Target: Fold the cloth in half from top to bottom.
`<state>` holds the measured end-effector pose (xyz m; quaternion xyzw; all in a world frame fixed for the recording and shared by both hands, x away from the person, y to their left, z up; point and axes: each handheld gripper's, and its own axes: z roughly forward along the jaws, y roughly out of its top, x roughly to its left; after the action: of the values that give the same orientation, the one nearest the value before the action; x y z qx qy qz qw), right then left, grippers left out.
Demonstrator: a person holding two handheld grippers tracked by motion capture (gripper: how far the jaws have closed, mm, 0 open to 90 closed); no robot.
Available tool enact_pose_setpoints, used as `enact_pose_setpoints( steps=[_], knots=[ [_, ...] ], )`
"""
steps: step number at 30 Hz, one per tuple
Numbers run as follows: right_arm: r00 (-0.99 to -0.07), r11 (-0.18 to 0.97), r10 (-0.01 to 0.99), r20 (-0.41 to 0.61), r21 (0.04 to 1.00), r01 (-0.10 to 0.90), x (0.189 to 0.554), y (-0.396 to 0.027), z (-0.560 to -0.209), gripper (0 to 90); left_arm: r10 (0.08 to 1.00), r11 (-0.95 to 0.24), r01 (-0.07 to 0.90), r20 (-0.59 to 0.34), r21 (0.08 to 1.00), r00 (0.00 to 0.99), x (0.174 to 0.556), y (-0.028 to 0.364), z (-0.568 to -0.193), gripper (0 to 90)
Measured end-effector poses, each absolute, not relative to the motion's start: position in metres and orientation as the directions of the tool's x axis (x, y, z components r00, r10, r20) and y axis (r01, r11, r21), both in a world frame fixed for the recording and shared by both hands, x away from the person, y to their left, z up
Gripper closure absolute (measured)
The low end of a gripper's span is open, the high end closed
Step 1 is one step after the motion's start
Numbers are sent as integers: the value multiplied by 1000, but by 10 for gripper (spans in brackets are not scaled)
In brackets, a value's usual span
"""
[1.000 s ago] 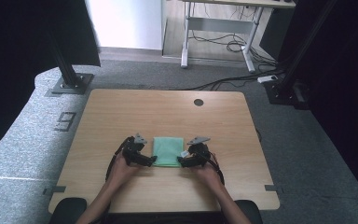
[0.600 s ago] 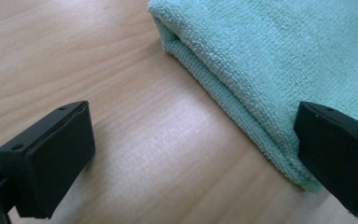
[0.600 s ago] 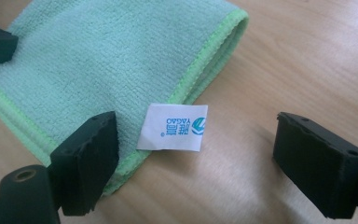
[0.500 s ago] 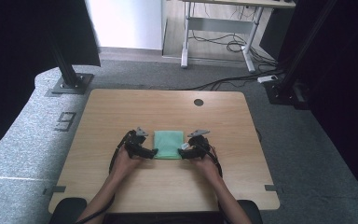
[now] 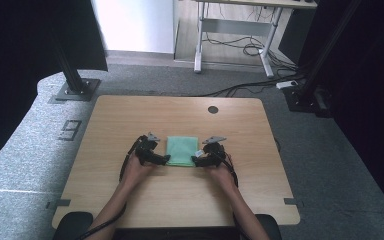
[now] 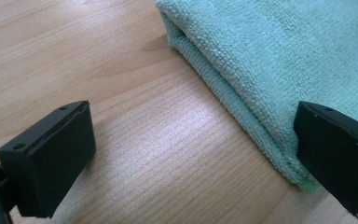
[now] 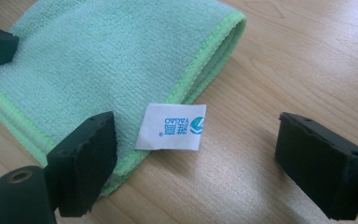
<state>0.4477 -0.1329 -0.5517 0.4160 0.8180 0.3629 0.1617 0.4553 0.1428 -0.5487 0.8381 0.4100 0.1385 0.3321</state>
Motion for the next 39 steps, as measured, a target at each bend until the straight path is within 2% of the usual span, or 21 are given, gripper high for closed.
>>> enact_pose_setpoints(
  steps=[9,15,16,20,39],
  knots=[
    [-603,378,796,53,735,564,450,-135,-553,98,771,-445,592,-49,672,635,456,144,-549,5],
    [-594,365,799,89,714,598,450,-136,-549,69,767,-421,601,-88,679,636,456,147,-546,3],
    [-605,373,791,88,714,592,449,-135,-547,34,768,-415,602,-92,682,634,456,148,-546,3],
    [-624,402,779,55,721,565,445,-133,-537,0,760,-408,587,-95,699,642,449,149,-540,3],
    [-679,434,734,4,767,473,409,-143,-498,0,701,-449,476,-31,756,712,404,164,-489,0]
  ],
)
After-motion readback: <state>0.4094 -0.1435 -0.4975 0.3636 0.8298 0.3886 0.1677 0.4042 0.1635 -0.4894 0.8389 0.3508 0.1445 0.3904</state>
